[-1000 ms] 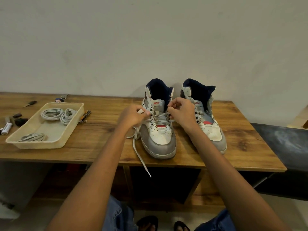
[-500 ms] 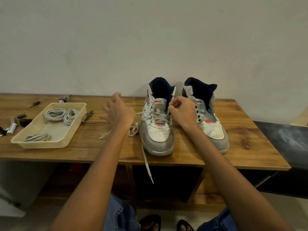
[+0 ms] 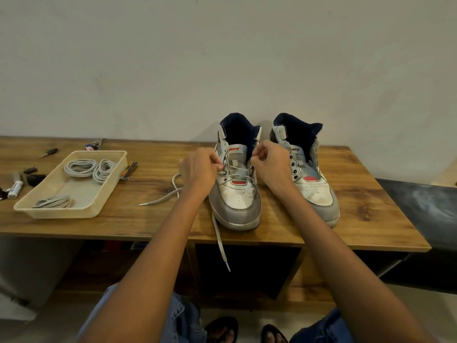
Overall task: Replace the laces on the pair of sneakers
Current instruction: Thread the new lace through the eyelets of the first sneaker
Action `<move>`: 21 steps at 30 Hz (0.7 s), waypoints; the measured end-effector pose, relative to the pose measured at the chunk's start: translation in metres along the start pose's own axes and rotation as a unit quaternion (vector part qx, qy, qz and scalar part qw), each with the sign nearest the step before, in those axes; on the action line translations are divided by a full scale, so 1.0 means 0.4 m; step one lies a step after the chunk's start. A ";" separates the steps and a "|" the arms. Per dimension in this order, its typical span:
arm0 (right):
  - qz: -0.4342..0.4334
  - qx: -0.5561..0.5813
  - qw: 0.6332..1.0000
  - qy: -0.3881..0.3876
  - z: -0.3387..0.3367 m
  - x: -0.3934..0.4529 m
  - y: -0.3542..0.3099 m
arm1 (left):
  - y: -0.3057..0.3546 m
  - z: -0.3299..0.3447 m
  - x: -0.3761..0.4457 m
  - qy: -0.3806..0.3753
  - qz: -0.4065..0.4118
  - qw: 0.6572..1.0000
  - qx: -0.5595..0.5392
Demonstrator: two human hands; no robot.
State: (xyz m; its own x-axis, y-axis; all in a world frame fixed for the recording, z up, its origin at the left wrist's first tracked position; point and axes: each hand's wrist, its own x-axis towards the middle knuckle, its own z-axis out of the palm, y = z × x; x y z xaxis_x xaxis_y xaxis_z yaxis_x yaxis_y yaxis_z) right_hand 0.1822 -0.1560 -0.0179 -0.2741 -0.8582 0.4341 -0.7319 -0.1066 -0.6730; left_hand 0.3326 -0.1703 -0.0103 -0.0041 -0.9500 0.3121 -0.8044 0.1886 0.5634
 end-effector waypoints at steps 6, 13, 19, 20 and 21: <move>-0.005 -0.002 1.000 -0.020 -0.006 0.000 -0.003 | -0.008 -0.022 0.002 0.012 0.023 0.998 -0.058; -0.011 -0.018 1.000 -0.023 -0.018 0.002 -0.012 | -0.018 -0.014 -0.004 -0.210 -0.031 0.976 -0.042; -0.018 0.028 0.999 0.007 -0.049 0.011 -0.042 | 0.008 -0.116 0.019 -0.274 -0.125 0.853 -0.427; -0.024 0.053 0.998 -0.007 -0.053 0.006 -0.058 | 0.010 -0.134 0.025 -0.266 -0.132 0.799 -0.522; -0.027 0.083 0.996 -0.035 -0.054 -0.002 -0.077 | 0.012 -0.145 0.028 -0.252 -0.136 0.749 -0.597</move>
State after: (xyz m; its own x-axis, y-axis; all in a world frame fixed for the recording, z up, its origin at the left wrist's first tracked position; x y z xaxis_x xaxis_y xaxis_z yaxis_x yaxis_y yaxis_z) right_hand 0.1918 -0.1411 0.0154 -0.1888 -0.8809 0.4339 -0.6295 -0.2306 -0.7420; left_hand 0.3633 -0.1657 0.0403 -0.4029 -0.9101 -0.0965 0.2883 -0.2263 0.9304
